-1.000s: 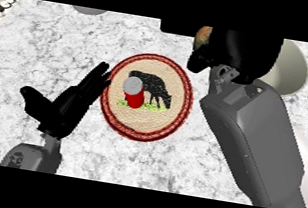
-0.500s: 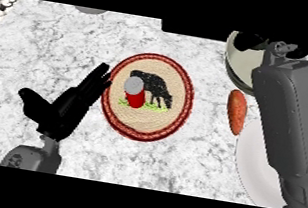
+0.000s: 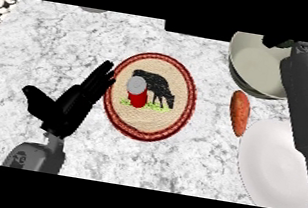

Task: Pick the squash from the plate and place it in the bowl

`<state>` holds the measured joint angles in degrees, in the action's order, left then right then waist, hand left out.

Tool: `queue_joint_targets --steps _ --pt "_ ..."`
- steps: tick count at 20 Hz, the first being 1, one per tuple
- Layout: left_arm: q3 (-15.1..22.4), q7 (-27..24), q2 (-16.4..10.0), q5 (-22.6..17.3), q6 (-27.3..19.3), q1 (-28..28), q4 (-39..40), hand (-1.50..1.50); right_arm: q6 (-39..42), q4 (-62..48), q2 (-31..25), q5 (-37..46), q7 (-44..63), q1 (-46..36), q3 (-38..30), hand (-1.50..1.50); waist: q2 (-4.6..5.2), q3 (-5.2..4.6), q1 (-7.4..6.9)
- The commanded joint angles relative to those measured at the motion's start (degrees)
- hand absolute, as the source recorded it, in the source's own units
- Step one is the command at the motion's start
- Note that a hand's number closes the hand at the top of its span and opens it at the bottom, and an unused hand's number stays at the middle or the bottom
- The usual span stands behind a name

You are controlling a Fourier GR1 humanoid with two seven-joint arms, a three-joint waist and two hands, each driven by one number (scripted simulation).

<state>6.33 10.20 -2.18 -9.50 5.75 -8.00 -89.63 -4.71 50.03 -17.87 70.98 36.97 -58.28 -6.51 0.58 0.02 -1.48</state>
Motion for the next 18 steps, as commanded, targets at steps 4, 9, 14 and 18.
queue_joint_targets --steps 4,9,14,18 --pt "0.71 1.27 1.10 -0.06 -0.05 -2.48 0.43 0.00 -1.44 -19.91 -5.39 0.01 -3.12 -3.24 -4.68 1.50 0.81 0.04 -1.39" --pt "0.17 -1.49 -0.82 -0.40 2.52 0.43 0.66 0.00 -11.38 -26.57 -5.28 -4.82 -5.15 -0.91 -11.40 -1.50 1.04 0.12 -2.07" --pt "0.43 1.43 0.67 0.65 -0.40 -2.74 -0.33 0.00 -15.29 -28.52 -6.22 -10.80 -15.02 -3.27 -16.32 -1.50 0.83 0.17 -1.77" --pt "1.05 -1.65 0.13 1.18 0.53 2.45 -0.85 0.00 -25.44 -21.67 -2.47 -18.58 -21.08 -2.79 -22.41 -1.50 0.16 0.22 -1.19"
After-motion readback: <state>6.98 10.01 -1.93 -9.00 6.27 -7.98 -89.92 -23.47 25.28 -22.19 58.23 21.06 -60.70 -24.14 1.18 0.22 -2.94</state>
